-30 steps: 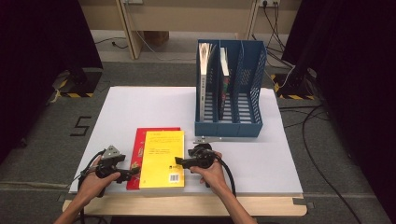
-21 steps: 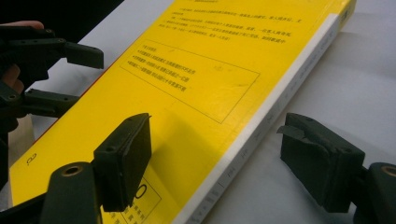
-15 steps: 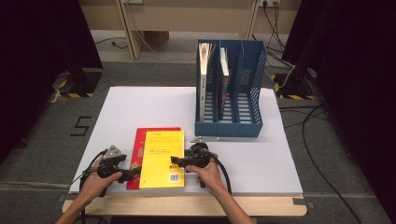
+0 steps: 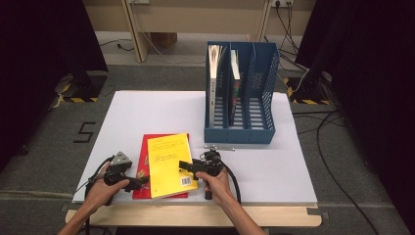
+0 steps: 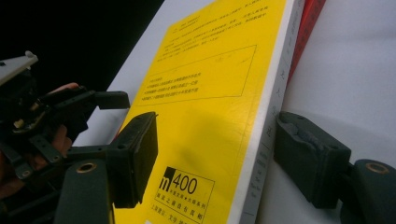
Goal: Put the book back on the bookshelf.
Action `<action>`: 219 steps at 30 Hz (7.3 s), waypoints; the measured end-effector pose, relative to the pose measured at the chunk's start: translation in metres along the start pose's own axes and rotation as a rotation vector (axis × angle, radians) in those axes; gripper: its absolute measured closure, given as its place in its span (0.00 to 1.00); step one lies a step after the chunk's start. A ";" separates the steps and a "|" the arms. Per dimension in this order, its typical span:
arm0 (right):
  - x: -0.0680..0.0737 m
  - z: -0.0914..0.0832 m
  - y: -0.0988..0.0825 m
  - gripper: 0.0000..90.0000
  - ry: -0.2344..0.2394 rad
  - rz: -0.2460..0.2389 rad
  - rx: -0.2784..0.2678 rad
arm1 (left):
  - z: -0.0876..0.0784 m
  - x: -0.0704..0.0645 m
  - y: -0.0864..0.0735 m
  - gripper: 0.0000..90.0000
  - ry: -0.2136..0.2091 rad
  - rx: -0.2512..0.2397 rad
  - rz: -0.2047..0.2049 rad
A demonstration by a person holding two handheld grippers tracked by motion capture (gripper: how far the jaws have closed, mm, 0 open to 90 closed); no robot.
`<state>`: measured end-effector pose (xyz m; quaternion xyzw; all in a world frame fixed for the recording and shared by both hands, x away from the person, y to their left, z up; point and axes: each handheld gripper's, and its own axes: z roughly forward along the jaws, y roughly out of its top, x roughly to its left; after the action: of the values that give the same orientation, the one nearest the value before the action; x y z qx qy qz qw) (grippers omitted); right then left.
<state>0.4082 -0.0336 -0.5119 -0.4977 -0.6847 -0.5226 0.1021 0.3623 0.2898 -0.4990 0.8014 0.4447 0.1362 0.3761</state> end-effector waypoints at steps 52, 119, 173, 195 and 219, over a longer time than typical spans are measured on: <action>0.025 0.009 0.049 0.58 0.144 -0.428 0.238 | -0.001 0.004 0.002 0.04 0.010 0.015 -0.001; 0.053 -0.004 0.035 0.64 0.186 -0.642 0.129 | 0.003 0.018 0.004 0.55 0.022 -0.121 -0.237; 0.045 -0.066 0.060 0.84 0.128 -0.467 -0.263 | -0.007 0.051 -0.007 0.15 0.249 -0.045 -0.102; 0.019 -0.090 0.065 0.84 -0.048 -0.563 -0.403 | -0.007 0.051 -0.008 0.15 0.248 -0.049 -0.100; 0.008 -0.111 0.037 0.84 -0.067 -0.591 -0.388 | -0.007 0.051 -0.008 0.15 0.248 -0.050 -0.098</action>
<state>0.3914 -0.1207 -0.4357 -0.3048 -0.6901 -0.6334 -0.1724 0.3825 0.3371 -0.5059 0.7461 0.5230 0.2267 0.3442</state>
